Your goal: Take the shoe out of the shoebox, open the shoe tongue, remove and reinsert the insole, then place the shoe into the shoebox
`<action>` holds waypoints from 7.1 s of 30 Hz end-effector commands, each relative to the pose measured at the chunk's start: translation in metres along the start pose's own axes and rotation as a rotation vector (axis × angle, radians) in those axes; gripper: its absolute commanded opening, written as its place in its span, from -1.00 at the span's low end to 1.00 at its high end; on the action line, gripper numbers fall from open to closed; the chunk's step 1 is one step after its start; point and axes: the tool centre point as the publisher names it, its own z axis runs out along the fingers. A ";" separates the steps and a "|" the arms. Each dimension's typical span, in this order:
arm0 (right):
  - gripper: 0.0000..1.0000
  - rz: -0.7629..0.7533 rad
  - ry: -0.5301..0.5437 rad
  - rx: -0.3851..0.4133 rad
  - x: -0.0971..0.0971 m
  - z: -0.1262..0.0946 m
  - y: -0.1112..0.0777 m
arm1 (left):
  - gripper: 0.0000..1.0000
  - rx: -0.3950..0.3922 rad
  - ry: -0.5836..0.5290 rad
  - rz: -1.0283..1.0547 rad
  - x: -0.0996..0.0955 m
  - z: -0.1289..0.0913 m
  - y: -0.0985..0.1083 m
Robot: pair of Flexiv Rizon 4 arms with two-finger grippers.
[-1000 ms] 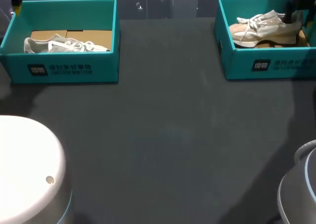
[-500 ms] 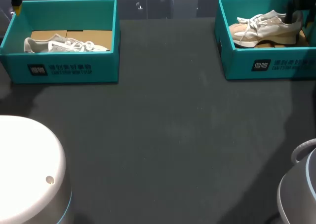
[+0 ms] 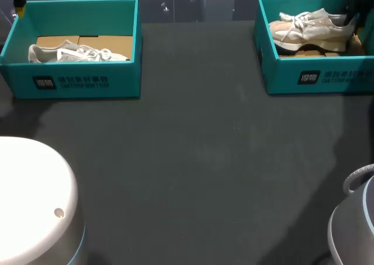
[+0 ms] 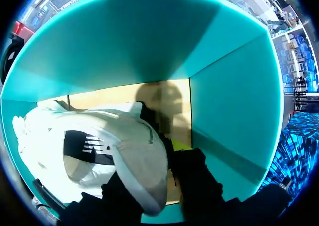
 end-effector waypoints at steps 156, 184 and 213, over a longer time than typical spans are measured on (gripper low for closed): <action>-1.00 0.066 -0.308 -0.165 0.256 -0.241 -0.437 | 1.00 -0.001 0.002 0.001 0.000 -0.001 -0.001; -1.00 0.020 -0.266 -0.171 0.316 -0.168 -0.487 | 1.00 -0.001 0.002 0.001 0.000 -0.001 -0.001; -1.00 0.000 -0.171 -0.167 0.358 -0.099 -0.511 | 1.00 -0.001 0.002 0.001 0.000 -0.001 -0.001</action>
